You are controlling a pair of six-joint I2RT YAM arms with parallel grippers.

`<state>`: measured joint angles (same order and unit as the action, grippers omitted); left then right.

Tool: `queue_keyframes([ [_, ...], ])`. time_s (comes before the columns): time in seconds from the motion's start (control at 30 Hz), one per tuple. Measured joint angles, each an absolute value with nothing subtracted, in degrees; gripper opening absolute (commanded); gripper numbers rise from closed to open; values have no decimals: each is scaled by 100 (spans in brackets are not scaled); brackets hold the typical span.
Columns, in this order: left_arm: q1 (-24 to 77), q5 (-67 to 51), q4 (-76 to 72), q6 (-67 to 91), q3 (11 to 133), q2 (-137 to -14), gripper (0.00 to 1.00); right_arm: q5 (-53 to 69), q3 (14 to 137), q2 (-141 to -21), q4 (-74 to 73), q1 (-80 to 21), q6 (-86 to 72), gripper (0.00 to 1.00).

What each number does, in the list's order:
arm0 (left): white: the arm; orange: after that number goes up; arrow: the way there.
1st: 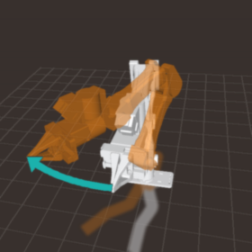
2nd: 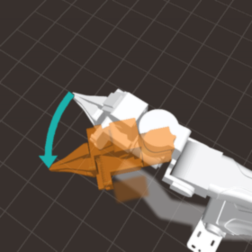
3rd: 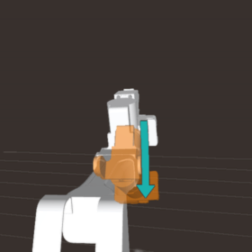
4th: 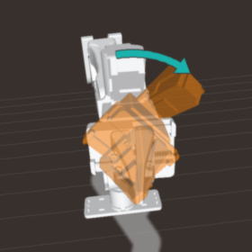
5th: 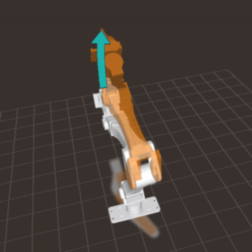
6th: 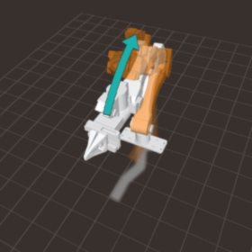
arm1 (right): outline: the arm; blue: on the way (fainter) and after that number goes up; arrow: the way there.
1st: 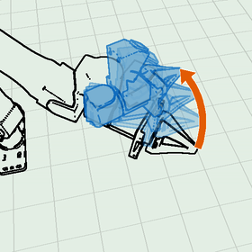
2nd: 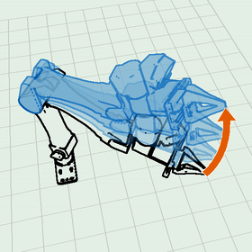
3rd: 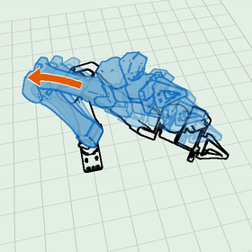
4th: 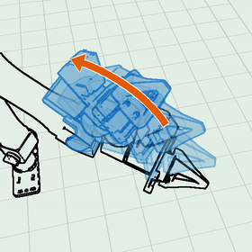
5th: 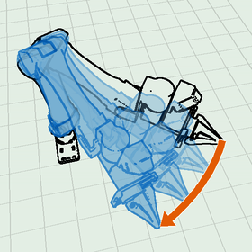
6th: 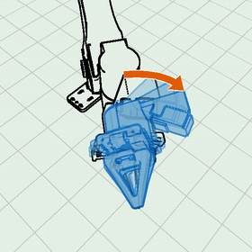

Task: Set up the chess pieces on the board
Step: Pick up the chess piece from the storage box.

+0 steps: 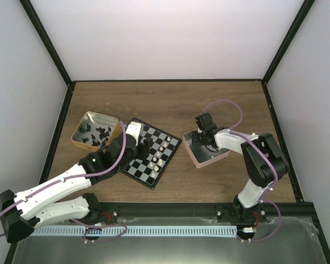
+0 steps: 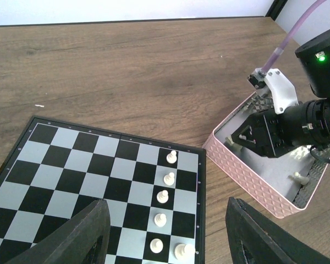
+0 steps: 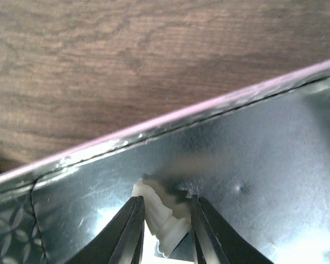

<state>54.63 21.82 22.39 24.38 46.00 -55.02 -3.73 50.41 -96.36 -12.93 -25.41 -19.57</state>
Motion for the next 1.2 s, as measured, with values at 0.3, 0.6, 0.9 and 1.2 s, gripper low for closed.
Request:
queue_keyframes([
  [0.3, 5463, 2182, 2239, 2440, 4600, -5502, 60, -43, 4945, -9526, -1483, -2598, -1883, 33],
  [0.6, 5463, 2182, 2239, 2440, 4600, -5502, 60, -128, 4945, -9531, -1518, -2718, -1850, 28],
  [0.9, 5463, 2307, 2235, 2458, 4584, -5463, 64, -582, 4978, -9572, -1597, -2906, -1914, 16],
  [1.2, 5463, 2349, 2206, 2486, 4576, -5439, 66, -825, 4967, -9504, -1675, -2912, -2110, 13],
])
